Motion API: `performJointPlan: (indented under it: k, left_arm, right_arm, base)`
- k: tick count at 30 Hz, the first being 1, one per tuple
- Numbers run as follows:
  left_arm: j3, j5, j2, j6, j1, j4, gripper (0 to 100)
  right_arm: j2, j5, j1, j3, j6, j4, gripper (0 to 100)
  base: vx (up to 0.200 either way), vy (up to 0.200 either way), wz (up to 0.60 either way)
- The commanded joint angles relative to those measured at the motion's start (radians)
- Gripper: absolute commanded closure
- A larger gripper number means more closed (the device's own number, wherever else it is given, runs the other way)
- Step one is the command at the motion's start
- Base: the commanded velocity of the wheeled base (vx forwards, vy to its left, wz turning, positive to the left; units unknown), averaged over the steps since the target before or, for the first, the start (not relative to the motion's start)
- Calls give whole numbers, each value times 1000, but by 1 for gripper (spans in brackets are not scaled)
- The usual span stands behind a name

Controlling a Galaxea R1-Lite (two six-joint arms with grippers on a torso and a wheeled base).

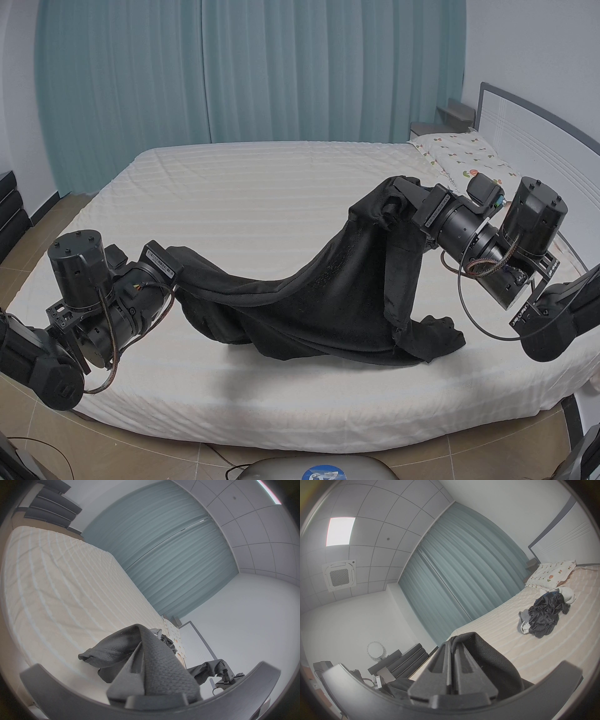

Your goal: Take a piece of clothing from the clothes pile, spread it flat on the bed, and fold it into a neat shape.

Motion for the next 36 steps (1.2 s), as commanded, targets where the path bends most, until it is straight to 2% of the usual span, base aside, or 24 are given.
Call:
performJointPlan:
  k: [1, 11, 22, 25, 32, 36]
  left_arm:
    - [0, 0, -1, 0, 0, 0, 100]
    - [1, -1, 2, 0, 2, -2, 100]
    - [9, -12, 56, 4, -11, 3, 100]
    - [6, -12, 53, 4, -17, 6, 100]
    - [15, 3, 45, 6, -89, 50, 100]
    - [20, 16, -45, 7, -110, 110, 100]
  right_arm:
    - [6, 1, 0, -1, 1, -1, 100]
    - [3, 2, -4, 5, 10, -1, 100]
    - [-11, 9, -47, 102, 13, -1, 100]
    - [-17, 9, -49, 136, 21, -1, 100]
    - [-106, 10, -35, 225, 70, 0, 100]
    - [-259, 12, 2, 329, 68, 11, 100]
  base:
    - [0, 200, 0]
    - [0, 200, 0]
    - [0, 0, 0]
    - [-200, 0, 0]
    - [-200, 0, 0]
    - [-200, 0, 0]
